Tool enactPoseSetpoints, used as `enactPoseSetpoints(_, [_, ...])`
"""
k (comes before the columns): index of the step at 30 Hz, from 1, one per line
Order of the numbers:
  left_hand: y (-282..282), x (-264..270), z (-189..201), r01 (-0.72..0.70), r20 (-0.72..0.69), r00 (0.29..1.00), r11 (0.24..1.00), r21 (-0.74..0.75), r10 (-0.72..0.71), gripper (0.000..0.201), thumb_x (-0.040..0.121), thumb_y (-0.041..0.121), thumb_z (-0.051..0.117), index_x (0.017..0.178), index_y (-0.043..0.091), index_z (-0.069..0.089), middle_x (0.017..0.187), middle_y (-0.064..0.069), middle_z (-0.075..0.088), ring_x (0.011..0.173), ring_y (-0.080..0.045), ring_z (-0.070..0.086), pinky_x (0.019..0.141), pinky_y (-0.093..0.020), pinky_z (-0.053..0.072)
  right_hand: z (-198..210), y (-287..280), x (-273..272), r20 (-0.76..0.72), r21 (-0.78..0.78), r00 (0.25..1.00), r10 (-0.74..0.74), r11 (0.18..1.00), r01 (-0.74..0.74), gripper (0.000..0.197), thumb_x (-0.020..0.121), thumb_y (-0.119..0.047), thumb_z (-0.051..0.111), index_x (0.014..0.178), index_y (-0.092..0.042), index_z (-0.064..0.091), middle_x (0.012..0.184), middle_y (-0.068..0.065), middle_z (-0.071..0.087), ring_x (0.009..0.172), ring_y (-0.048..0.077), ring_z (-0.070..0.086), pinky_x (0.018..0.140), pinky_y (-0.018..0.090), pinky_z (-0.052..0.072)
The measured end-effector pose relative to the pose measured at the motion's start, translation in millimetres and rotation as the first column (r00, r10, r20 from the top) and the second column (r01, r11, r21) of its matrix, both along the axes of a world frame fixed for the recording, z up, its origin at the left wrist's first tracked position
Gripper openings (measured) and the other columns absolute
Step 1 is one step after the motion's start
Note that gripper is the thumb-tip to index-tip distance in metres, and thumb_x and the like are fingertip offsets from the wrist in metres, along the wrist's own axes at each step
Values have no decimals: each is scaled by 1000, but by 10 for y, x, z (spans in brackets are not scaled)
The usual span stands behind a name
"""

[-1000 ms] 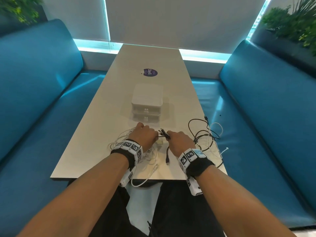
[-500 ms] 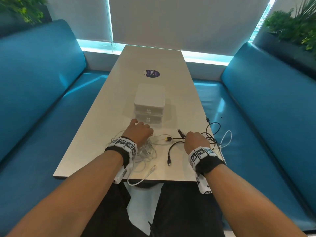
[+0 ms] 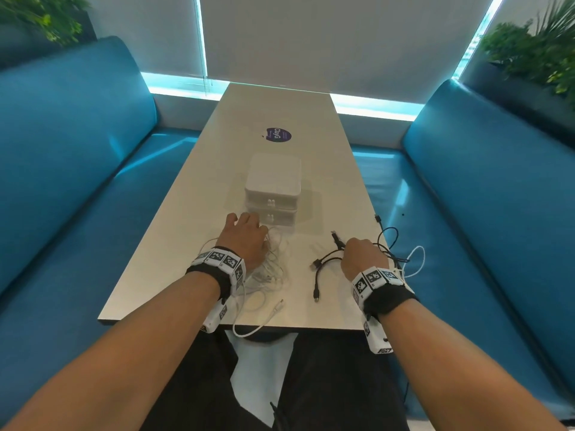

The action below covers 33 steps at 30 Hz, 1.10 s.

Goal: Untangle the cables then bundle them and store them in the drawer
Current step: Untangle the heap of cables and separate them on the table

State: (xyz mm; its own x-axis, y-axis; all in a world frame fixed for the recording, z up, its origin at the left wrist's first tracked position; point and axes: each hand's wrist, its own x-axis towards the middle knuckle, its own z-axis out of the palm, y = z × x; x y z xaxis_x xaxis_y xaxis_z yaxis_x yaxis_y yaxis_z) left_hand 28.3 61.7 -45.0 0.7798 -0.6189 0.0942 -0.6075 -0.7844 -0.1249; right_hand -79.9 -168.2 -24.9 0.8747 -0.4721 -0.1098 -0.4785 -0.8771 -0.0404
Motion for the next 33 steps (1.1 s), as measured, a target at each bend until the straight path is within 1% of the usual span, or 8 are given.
enactPoseSetpoints(7, [-54, -113, 76, 92, -137, 984, 983, -156, -114, 62, 83, 46, 48, 143, 27, 44, 150, 0, 36, 139, -21, 31, 117, -46, 13, -117, 220, 11, 142, 229, 957, 252, 933, -279, 31, 98, -36, 46, 127, -29, 54, 103, 10, 68, 87, 29, 65, 79, 41, 56])
enactPoseSetpoints(10, [-47, -172, 152, 131, -186, 969, 974, -187, -166, 65, 76, 56, 44, 136, 31, 50, 151, 3, 35, 141, -19, 28, 118, -46, 11, -144, 253, -41, 51, 263, 927, 372, 890, -372, 32, 95, -40, 53, 123, -29, 63, 113, 4, 69, 102, 26, 64, 87, 38, 53])
enactPoseSetpoints(12, [-27, -204, 189, 170, -175, 961, 959, -227, -213, 55, 76, 57, 49, 123, 32, 59, 146, 4, 40, 138, -19, 31, 118, -46, 14, -138, 240, -55, 25, 231, 939, 343, 912, -339, 34, 94, -41, 55, 123, -27, 63, 117, 3, 68, 108, 26, 62, 88, 36, 51])
enactPoseSetpoints(15, [-13, -257, 233, 249, -132, 948, 934, -255, -289, 34, 77, 58, 57, 95, 30, 65, 124, 7, 48, 122, -19, 38, 110, -42, 26, -104, 177, -40, 11, 104, 983, 181, 978, -181, 27, 96, -36, 53, 113, -18, 64, 109, 6, 66, 98, 28, 63, 85, 39, 53])
enactPoseSetpoints(20, [-38, -406, 315, 378, -129, 916, 925, -33, -379, 53, 76, 73, 50, 62, 24, 58, 83, 7, 52, 90, -17, 43, 92, -39, 31, -45, 87, -51, -28, -43, 999, 29, 999, -30, 17, 94, -20, 53, 106, -12, 62, 105, 9, 65, 97, 29, 64, 74, 35, 48])
enactPoseSetpoints(25, [-76, -595, 286, 435, -274, 888, 868, 241, -369, 68, 67, 88, 53, 60, 21, 61, 75, 2, 57, 86, -22, 45, 86, -38, 28, -111, 202, -44, 38, 58, 999, -8, 998, 6, 23, 94, -28, 49, 105, -13, 62, 104, 8, 63, 94, 29, 63, 75, 35, 48])
enactPoseSetpoints(30, [-74, -626, 162, 432, -346, 876, 864, 258, -335, 50, 73, 69, 66, 65, 19, 68, 74, 4, 58, 94, -26, 44, 86, -40, 32, -130, 274, -27, 67, 124, 998, 10, 992, -18, 27, 92, -34, 47, 104, -15, 62, 102, 8, 64, 91, 29, 64, 77, 35, 51])
enactPoseSetpoints(33, [-23, -592, 75, 325, -453, 869, 919, 223, -198, 38, 81, 54, 61, 65, 20, 59, 79, 4, 48, 103, -32, 39, 93, -52, 39, -127, 279, -25, 54, 174, 998, 18, 984, -27, 29, 92, -33, 46, 106, -14, 63, 100, 9, 65, 87, 29, 64, 74, 34, 52])
